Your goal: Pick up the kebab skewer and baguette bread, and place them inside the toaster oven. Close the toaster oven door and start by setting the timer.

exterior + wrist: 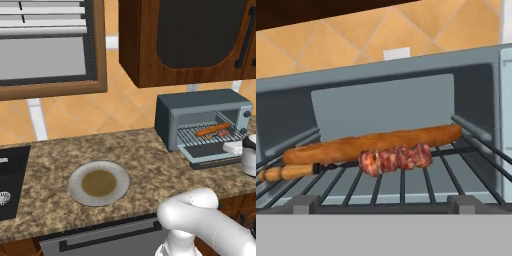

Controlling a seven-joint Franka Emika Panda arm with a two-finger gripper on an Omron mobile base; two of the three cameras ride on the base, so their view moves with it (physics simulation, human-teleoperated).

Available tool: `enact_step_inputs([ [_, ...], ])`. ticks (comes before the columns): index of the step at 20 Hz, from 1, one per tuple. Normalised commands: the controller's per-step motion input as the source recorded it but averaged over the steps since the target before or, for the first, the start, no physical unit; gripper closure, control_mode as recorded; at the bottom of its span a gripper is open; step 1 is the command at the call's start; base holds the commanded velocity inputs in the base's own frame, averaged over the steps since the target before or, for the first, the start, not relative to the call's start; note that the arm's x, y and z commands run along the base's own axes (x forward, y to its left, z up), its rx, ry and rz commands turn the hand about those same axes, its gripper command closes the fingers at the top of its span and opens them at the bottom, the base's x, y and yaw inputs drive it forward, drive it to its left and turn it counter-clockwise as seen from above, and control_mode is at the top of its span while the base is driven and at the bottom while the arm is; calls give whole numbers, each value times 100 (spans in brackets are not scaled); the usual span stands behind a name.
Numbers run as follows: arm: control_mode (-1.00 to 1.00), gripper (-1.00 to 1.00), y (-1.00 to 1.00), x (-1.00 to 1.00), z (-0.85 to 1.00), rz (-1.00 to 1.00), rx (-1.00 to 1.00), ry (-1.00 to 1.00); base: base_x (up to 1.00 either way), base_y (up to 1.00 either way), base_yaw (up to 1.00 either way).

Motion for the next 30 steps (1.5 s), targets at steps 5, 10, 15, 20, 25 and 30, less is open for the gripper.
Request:
enact_step_inputs([
  [5,-100,-100,0,1,-1,0,5,0,0,0,0],
  [10,-100,-100,0,17,-1,0,0,0,0,0,0],
  [15,-100,-100,0,3,-22,0,0,0,0,0,0],
  [20,-100,-100,0,2,-9,0,0,0,0,0,0],
  [25,-100,-100,0,19,0,0,0,0,0,0,0],
  [30,-100,-100,0,12,0,0,0,0,0,0,0],
])
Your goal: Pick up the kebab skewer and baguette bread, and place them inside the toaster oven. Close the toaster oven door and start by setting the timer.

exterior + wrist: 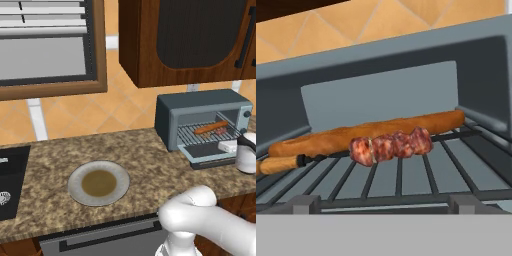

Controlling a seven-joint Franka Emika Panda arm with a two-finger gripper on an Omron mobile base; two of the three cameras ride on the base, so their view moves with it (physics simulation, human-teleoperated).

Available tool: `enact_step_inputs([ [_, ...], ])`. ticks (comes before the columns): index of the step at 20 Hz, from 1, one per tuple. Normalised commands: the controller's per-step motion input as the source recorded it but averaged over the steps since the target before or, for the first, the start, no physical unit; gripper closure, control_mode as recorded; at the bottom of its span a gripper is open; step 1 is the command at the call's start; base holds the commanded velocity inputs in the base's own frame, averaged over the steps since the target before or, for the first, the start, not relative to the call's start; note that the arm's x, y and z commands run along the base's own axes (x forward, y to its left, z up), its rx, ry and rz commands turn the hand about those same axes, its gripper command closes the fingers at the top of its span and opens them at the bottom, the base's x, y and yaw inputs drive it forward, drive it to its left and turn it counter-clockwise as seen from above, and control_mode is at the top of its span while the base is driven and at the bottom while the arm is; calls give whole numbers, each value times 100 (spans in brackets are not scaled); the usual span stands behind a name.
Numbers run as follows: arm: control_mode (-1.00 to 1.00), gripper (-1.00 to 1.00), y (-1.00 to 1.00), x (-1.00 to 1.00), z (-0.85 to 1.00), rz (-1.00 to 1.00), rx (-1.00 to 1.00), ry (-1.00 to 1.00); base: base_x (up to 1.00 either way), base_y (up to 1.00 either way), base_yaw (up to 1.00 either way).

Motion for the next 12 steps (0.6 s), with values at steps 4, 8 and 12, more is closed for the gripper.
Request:
enact_step_inputs([
  [4,-100,-100,0,19,0,0,0,0,0,0,0],
  [8,-100,-100,0,21,0,0,0,0,0,0,0],
  [12,-100,-100,0,26,0,0,0,0,0,0,0],
])
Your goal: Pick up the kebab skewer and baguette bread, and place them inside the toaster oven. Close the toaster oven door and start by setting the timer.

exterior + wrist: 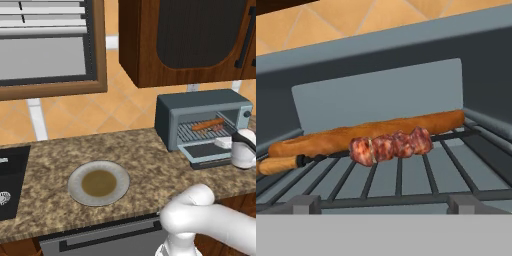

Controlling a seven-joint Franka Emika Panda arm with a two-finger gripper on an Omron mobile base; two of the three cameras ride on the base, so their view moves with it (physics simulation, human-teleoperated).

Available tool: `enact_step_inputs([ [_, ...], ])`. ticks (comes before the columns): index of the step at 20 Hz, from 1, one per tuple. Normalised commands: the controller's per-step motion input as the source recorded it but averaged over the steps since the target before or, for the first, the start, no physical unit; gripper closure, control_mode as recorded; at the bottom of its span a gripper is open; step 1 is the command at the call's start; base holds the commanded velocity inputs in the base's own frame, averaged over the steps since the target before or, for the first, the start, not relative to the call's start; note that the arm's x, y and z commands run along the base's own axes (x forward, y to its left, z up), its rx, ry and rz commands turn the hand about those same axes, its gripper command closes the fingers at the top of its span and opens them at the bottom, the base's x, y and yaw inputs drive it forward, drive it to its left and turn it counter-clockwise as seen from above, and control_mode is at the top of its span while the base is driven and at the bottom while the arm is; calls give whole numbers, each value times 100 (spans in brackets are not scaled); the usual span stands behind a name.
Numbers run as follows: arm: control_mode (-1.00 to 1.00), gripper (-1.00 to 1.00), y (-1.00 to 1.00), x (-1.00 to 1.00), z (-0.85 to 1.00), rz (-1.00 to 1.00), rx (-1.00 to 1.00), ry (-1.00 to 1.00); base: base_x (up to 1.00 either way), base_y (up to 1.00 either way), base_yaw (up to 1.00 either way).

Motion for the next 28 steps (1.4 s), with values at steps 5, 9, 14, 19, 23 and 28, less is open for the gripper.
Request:
enact_step_inputs([
  [5,-100,-100,0,31,0,0,0,0,0,0,0],
  [9,-100,-100,0,30,0,0,0,0,0,0,0],
  [14,-100,-100,0,30,0,0,0,0,0,0,0],
  [19,-100,-100,0,28,0,0,0,0,0,0,0],
  [23,-100,-100,0,27,0,0,0,0,0,0,0],
  [28,-100,-100,0,25,0,0,0,0,0,0,0],
])
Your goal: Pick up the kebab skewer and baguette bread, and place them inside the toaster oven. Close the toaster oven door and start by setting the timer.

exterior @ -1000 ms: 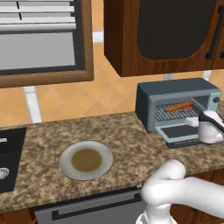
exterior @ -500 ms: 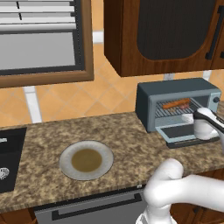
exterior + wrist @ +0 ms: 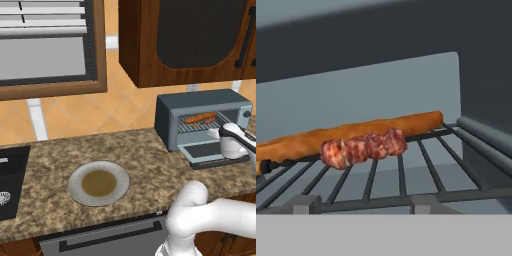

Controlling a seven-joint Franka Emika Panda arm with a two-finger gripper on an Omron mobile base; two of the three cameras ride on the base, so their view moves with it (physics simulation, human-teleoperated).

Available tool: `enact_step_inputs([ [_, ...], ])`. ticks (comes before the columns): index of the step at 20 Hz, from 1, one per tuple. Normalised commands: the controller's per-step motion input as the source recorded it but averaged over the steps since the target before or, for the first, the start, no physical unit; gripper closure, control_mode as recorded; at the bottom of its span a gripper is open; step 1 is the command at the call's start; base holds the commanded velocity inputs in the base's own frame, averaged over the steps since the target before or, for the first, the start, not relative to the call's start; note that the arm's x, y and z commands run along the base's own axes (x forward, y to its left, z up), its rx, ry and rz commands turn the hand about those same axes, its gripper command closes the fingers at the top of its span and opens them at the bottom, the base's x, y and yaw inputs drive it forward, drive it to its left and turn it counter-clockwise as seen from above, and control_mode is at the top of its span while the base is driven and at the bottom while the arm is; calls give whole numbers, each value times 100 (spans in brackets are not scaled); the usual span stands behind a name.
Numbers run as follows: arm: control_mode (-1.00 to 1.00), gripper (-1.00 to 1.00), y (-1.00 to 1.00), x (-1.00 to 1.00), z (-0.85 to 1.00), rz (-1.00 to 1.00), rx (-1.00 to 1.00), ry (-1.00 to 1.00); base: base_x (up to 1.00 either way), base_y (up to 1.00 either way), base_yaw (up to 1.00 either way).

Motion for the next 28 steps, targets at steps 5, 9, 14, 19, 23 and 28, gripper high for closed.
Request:
enact_step_inputs([
  [5,-100,-100,0,-3,0,0,0,0,0,0,0],
  [9,-100,-100,0,-42,1,0,0,0,0,0,0],
  [14,-100,-100,-15,-48,8,0,0,0,0,0,0],
  [19,-100,-100,-34,-60,5,1,0,0,0,0,0],
  [23,-100,-100,-26,-64,0,5,0,1,0,0,0],
  [28,-100,-100,-14,-62,0,2,0,4,0,0,0],
])
